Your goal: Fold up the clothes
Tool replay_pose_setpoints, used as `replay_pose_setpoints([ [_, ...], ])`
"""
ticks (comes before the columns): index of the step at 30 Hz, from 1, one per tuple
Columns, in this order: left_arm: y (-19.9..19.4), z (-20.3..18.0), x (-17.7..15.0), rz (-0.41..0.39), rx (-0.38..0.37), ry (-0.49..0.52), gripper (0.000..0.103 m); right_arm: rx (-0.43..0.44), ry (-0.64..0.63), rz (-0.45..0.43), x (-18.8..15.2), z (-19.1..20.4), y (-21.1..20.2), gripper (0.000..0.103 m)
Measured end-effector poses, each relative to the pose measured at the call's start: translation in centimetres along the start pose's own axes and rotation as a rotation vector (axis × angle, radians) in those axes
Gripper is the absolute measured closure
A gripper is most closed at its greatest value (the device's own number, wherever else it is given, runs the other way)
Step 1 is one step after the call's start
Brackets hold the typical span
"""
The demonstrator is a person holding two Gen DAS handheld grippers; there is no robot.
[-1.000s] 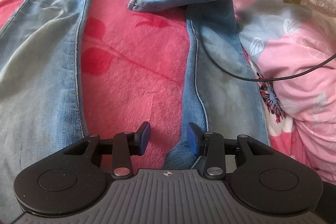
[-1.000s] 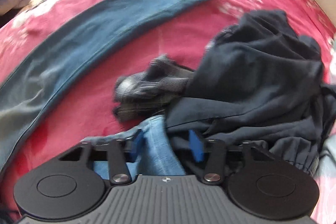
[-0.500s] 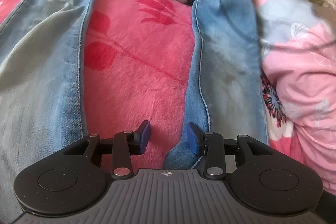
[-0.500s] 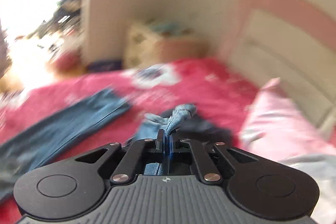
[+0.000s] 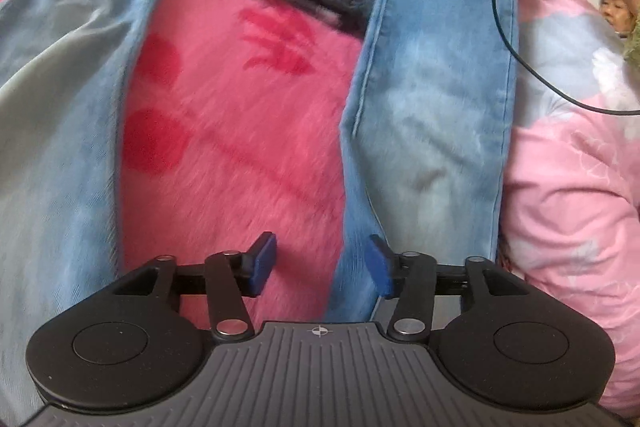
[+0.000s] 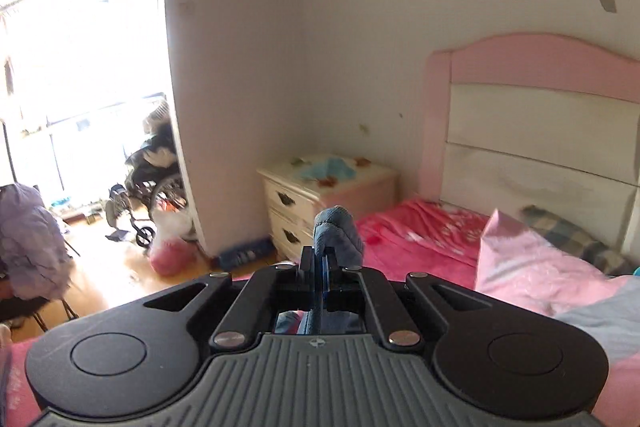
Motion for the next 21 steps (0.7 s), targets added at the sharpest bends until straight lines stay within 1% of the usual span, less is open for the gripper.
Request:
replay_pose_setpoints([
  [2, 0.3, -0.5, 1.0, -0.016, -0.034, -0.004, 0.052, 0.020, 0.003, -0.017, 0.6, 0.5, -1.1, 0.099],
  [5, -0.2, -1.2, 1.9, -0.049, -0.112, -0.031, 0.047, 0.039, -0.002, -0.033, 1.4, 1.1, -2.1, 0.099],
  [7, -0.5, -1.5, 2.1, -0.064, -0.145, -0.031, 0.043, 0.045, -0.002, -0.043, 1.8, 1.2, -2.4, 0.099],
  [9, -0.1, -1.6, 2.0, -0.063, -0.133, -0.020, 0.043, 0.052, 0.001, -0.056, 2.2, 1.2, -2.6, 0.099],
  [10, 0.4, -1.5, 1.8, -0.055, -0.110, -0.016, 0.044, 0.055, 0.006, -0.064, 2.4, 1.1, -2.6, 0.099],
  [13, 1.9, -0.8, 1.1, -0.022, -0.068, -0.037, 0.055, 0.060, 0.020, -0.077, 2.9, 1.0, -2.6, 0.099],
  [14, 2.2, -0.6, 1.0, -0.012, -0.068, -0.054, 0.063, 0.066, 0.019, -0.079, 3.0, 1.1, -2.5, 0.099],
  [16, 2.5, -0.5, 1.0, -0.005, -0.077, -0.076, 0.072, 0.076, 0.014, -0.085, 3.3, 1.2, -2.4, 0.099],
  [17, 2.5, -0.5, 1.0, -0.014, -0.070, -0.070, 0.086, 0.077, 0.004, -0.089, 3.5, 1.2, -2.2, 0.099],
  [18, 2.4, -0.5, 1.1, -0.025, -0.057, -0.067, 0.095, 0.077, -0.001, -0.090, 3.5, 1.2, -1.9, 0.099],
  [20, 2.2, -0.1, 1.4, -0.049, -0.015, -0.069, 0.095, 0.052, -0.016, -0.083, 3.1, 0.5, -1.0, 0.099],
  [21, 2.0, 0.1, 1.5, -0.061, 0.002, -0.075, 0.095, 0.026, -0.029, -0.067, 2.5, -0.2, -0.2, 0.099],
])
Point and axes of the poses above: each gripper's, at about its wrist camera, not at the fingertips, and y roughly the way its jaws point, z to its left, x to its top, the point moved 8 cm from there along y, roughly the way its jaws point, and after that the axes turned 9 degrees about -y, right-handed, at the moved point
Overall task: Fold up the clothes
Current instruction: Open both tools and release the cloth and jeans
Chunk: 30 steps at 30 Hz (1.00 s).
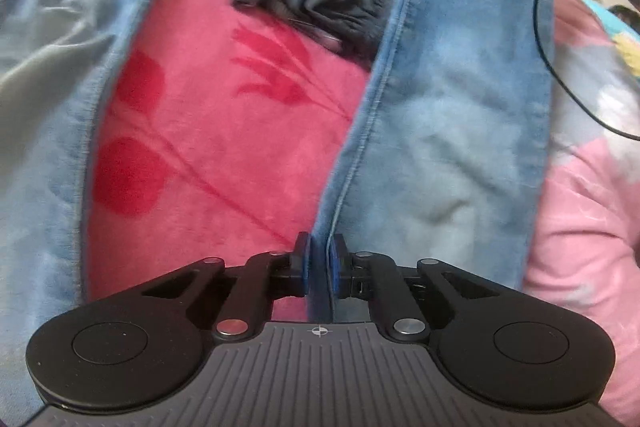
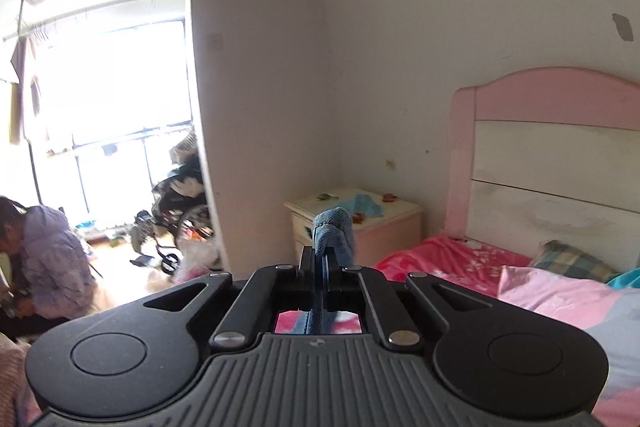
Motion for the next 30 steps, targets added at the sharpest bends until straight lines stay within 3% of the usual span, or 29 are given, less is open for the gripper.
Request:
replay_pose_setpoints([
  [2, -0.2, 0.3, 0.2, -0.021, 0.030, 0.006, 0.095, -0.052, -0.024, 0.038, -1.6, -1.4, 1.6, 0.099],
  [4, 0.2, 0.4, 0.1, -0.005, 0.058, 0.021, 0.094, -0.158, -0.016, 0.143, -4.9, -4.3, 4.4, 0.096],
  [7, 0.6, 0.3, -0.2, 0.018, 0.074, 0.021, 0.073, -0.388, 0.011, 0.384, -11.4, -9.1, 7.9, 0.050],
  [9, 0.1, 0.0, 0.0, -0.004, 0.074, 0.034, 0.058, -0.516, 0.040, 0.491, -14.5, -11.1, 8.3, 0.051],
  [10, -0.3, -0.1, 0.1, -0.021, 0.080, 0.043, 0.054, -0.523, 0.072, 0.476, -15.0, -11.1, 7.8, 0.051],
  [11, -0.7, -0.2, 0.3, -0.037, 0.086, 0.052, 0.048, -0.504, 0.105, 0.438, -14.9, -10.8, 7.3, 0.049],
  [15, -2.6, 0.1, 1.2, -0.096, 0.107, 0.067, 0.045, -0.382, 0.177, 0.322, -13.2, -6.8, 5.1, 0.047],
  [20, -5.7, 0.4, 2.1, -0.151, 0.108, 0.059, 0.045, -0.106, 0.250, 0.244, -10.3, 0.9, 1.1, 0.047],
  [25, -8.9, -0.8, 0.8, -0.148, 0.049, 0.099, 0.045, 0.140, 0.302, 0.287, -10.2, 9.4, -3.8, 0.047],
  [30, -10.4, -3.7, -4.6, -0.008, -0.029, 0.235, 0.045, 0.240, 0.306, 0.406, -13.5, 14.5, -7.7, 0.047],
])
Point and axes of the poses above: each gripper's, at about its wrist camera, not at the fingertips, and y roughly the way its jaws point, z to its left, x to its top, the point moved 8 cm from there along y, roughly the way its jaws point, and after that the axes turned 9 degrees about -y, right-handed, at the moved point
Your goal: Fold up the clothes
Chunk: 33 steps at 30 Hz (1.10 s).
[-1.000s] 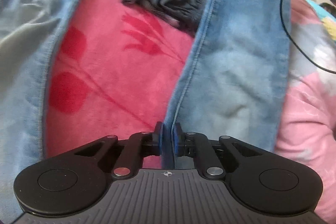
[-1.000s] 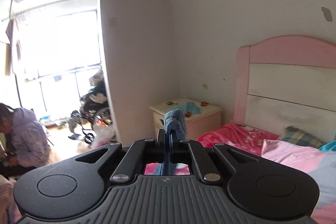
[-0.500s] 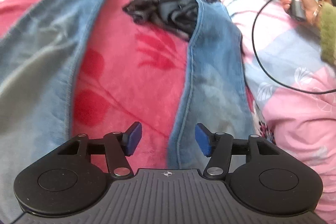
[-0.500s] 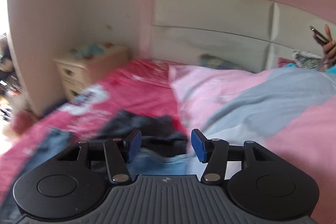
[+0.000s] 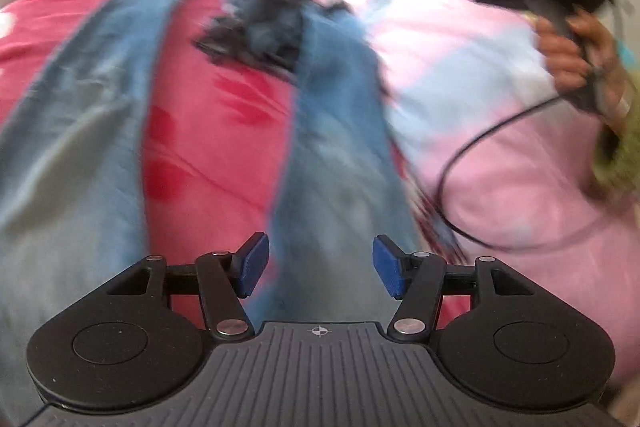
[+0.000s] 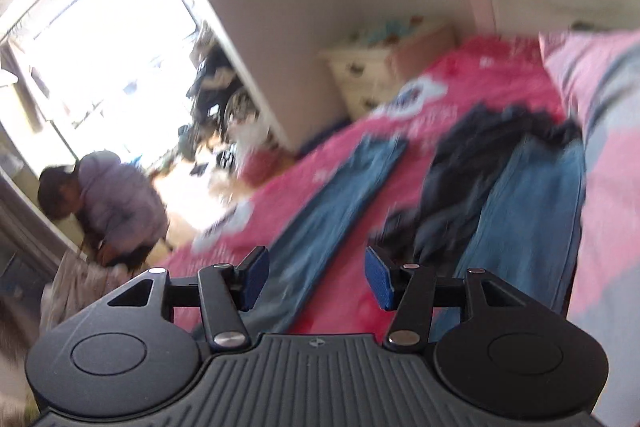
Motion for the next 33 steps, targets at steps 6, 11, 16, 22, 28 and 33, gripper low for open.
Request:
replay_pose_setpoints([
  [6, -2.1, -4.1, -6.1, 0.262, 0.022, 0.096, 0.045, -0.025, 0.101, 0.203, -8.9, 0.1, 0.0, 0.047],
  [11, -2.1, -8.1, -11.7, 0.421, 0.112, 0.145, 0.045, -0.082, 0.149, 0.346, -15.1, -0.5, 0.8, 0.047],
  [16, -0.3, -10.3, -17.6, 0.410, 0.267, 0.190, 0.047, -0.110, 0.275, 0.405, -19.3, -1.7, 1.1, 0.047],
  [22, 1.2, -10.7, -21.3, 0.375, 0.425, 0.413, 0.050, -0.169, 0.278, 0.400, -21.5, -1.2, 1.6, 0.046],
  [28, 2.7, -10.3, -23.1, 0.405, 0.458, 0.542, 0.051, -0.160, 0.365, 0.457, -24.1, -0.2, 2.8, 0.046],
  [33, 3.2, -11.0, -24.3, 0.434, 0.424, 0.597, 0.060, -0.281, 0.387, 0.456, -25.4, -1.7, 2.4, 0.046],
])
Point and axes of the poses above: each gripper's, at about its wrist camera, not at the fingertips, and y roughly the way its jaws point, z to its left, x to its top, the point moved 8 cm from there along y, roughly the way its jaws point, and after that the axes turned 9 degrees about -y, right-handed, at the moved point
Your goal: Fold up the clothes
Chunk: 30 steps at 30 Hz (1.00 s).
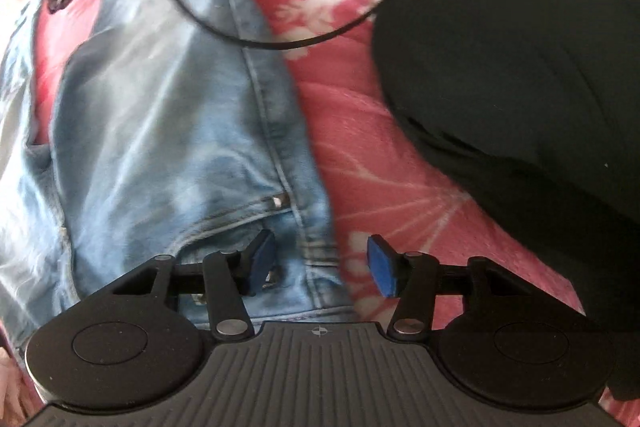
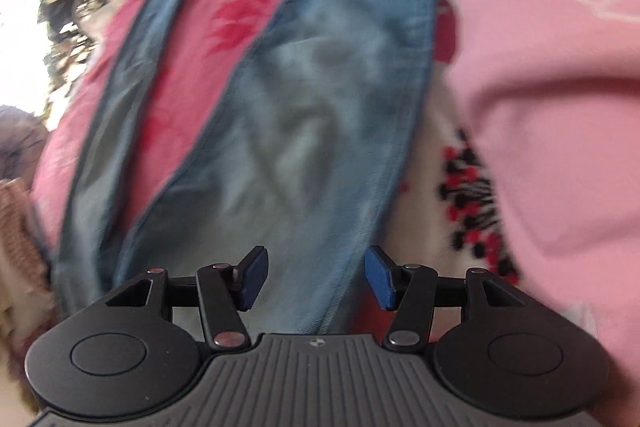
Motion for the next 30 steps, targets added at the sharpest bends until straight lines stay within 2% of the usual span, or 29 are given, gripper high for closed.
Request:
replay_pose_setpoints([
  [2, 0.2, 0.1, -0.1, 0.006, -0.007, -0.012, 0.062, -0.035, 0.018, -0.012, 0.2, -0.7, 0.4, 0.045],
  [6, 0.5, 0.8, 0.0, 0.009, -0.021, -0.046, 0.068, -0.037, 0.057, -0.034, 0.7, -1.5, 1.4, 0.044],
  [11, 1.2, 0.5, 0.4, 0.015, -0.020, -0.033, 0.067, -0.025, 0.139, -0.070, 1.2, -2.5, 3.0, 0.041],
  [14, 1.2, 0.6, 0.4, 0.007, -0.024, -0.028, 0.068, -0.021, 0.142, -0.103, 1.2, -2.8, 2.9, 0.041],
  [15, 1.1, 0.8, 0.4, 0.004, -0.025, -0.033, 0.079, -0.021, 0.139, -0.113, 1.1, -2.8, 2.9, 0.044],
  [17, 1.0, 1.2, 0.6, -0.001, -0.028, -0.051, 0.084, -0.021, 0.134, -0.131, 1.1, -3.0, 2.7, 0.067],
  [18, 0.9, 1.5, 0.7, -0.002, -0.037, -0.068, 0.089, -0.020, 0.136, -0.139, 1.1, -3.2, 2.6, 0.073],
  [19, 0.7, 1.7, 0.8, 0.000, -0.053, -0.091, 0.090, -0.014, 0.143, -0.146, 1.2, -3.4, 2.4, 0.085],
  [20, 0.5, 2.0, 0.8, 0.003, -0.069, -0.112, 0.090, -0.007, 0.149, -0.153, 1.3, -3.5, 2.1, 0.093],
  [23, -0.9, 2.9, 1.1, -0.001, -0.139, -0.164, 0.091, 0.020, 0.172, -0.178, 1.5, -3.4, 1.2, 0.097],
  [26, -3.7, 4.2, 1.1, -0.048, -0.213, -0.174, 0.091, 0.034, 0.195, -0.209, 1.7, -3.0, 0.0, 0.099],
  [30, -7.9, 8.3, 1.5, -0.109, -0.296, -0.250, 0.091, 0.060, 0.172, -0.291, 2.9, -1.0, -2.2, 0.099],
])
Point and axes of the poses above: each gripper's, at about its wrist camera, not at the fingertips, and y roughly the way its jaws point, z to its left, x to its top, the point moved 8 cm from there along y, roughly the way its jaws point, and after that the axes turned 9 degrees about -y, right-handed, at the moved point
